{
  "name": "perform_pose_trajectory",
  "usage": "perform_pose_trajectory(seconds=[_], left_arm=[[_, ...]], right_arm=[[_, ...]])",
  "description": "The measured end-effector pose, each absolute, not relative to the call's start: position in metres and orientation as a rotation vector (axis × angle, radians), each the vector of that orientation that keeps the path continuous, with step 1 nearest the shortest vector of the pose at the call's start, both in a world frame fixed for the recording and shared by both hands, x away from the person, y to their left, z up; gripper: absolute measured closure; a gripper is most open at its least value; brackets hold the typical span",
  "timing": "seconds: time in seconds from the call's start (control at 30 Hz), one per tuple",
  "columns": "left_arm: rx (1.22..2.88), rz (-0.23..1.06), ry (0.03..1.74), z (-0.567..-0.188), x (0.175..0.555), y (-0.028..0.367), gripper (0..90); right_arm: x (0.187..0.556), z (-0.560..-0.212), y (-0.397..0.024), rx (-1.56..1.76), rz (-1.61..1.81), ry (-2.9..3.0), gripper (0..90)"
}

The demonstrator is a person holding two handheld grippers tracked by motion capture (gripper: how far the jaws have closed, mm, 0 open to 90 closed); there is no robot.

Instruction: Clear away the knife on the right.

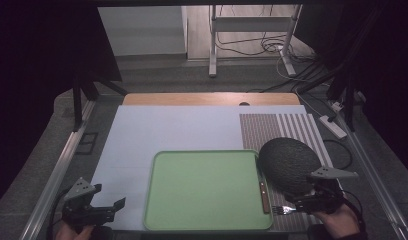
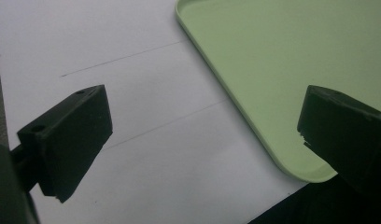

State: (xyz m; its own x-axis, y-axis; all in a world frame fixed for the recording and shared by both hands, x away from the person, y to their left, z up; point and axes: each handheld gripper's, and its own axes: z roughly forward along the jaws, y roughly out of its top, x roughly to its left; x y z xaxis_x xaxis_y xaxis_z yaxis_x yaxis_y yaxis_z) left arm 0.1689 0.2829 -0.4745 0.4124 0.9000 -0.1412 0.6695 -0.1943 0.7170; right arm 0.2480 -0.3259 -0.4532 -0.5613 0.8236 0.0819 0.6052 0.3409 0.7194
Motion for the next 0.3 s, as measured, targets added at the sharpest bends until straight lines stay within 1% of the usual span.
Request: perform_pose_trajectory(seconds=[0.3], left_arm=[[1.948, 0.403, 1.331, -0.4741, 0.1695, 0.2823, 3.1]], right_arm=[[0.2423, -0.4528, -0.3345, 1.32, 1.055, 2.288, 0.0]])
